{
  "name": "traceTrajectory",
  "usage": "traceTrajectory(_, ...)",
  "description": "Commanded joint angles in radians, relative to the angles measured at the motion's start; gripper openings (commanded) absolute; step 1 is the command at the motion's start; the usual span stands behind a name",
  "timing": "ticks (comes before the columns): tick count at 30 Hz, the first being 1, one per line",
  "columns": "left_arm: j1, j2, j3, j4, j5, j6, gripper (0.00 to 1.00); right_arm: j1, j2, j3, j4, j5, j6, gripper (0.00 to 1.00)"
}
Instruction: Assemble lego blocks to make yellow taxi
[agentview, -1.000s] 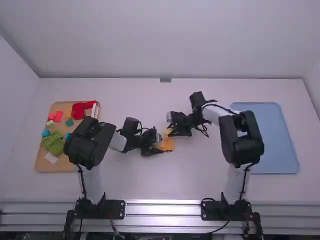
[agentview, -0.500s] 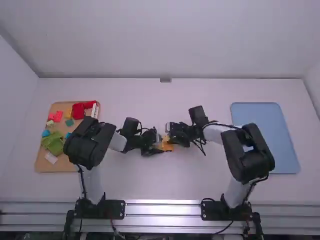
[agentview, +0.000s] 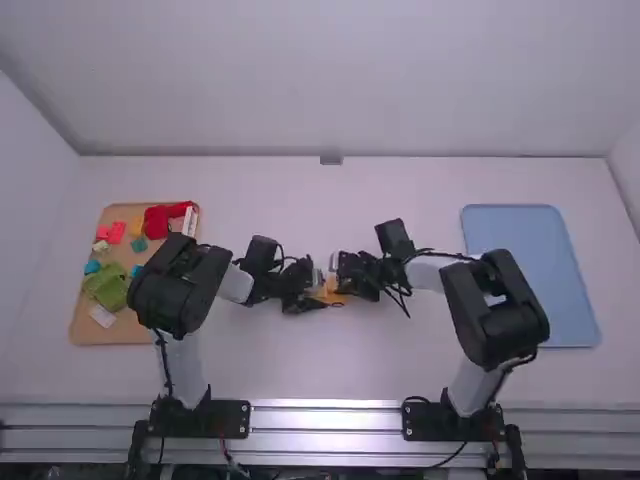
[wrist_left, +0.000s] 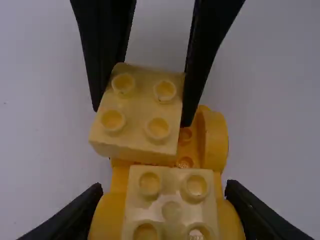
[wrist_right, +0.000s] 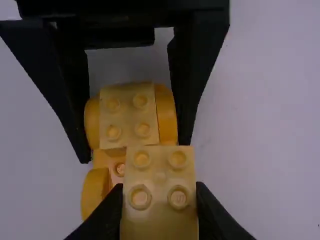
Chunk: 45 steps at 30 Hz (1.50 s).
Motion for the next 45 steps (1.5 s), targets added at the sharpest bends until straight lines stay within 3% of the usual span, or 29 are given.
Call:
traceTrajectory(1,-0.001,0.012,-0.010,-0.005,-0.045,0.034,0.45,0.029,-0.008,0.005,-0.046,0.060,-0.020,0.00)
traceTrajectory(9,-0.001,0.012,-0.011,-0.008,-0.047,0.034,0.43,0.034,-0.008,0.082,-0.214,0.055,-0.080,0.00)
traceTrajectory(18,-0.001,0.012,-0.010,-0.005,-0.047,0.034,0.42,0.033,-0.008,0.171,-0.296,0.032,-0.086,0.00)
traceTrajectory(30,-0.001,0.012,-0.010,-0.011,-0.049,0.034,0.42,0.028,-0.008,0.111,-0.219,0.022,-0.052,0.00)
traceTrajectory(45,-0.001,0.012,-0.010,-0.009,-0.049,0.034,0.41,0.007,-0.008,0.100,-0.229,-0.035,-0.077,0.00)
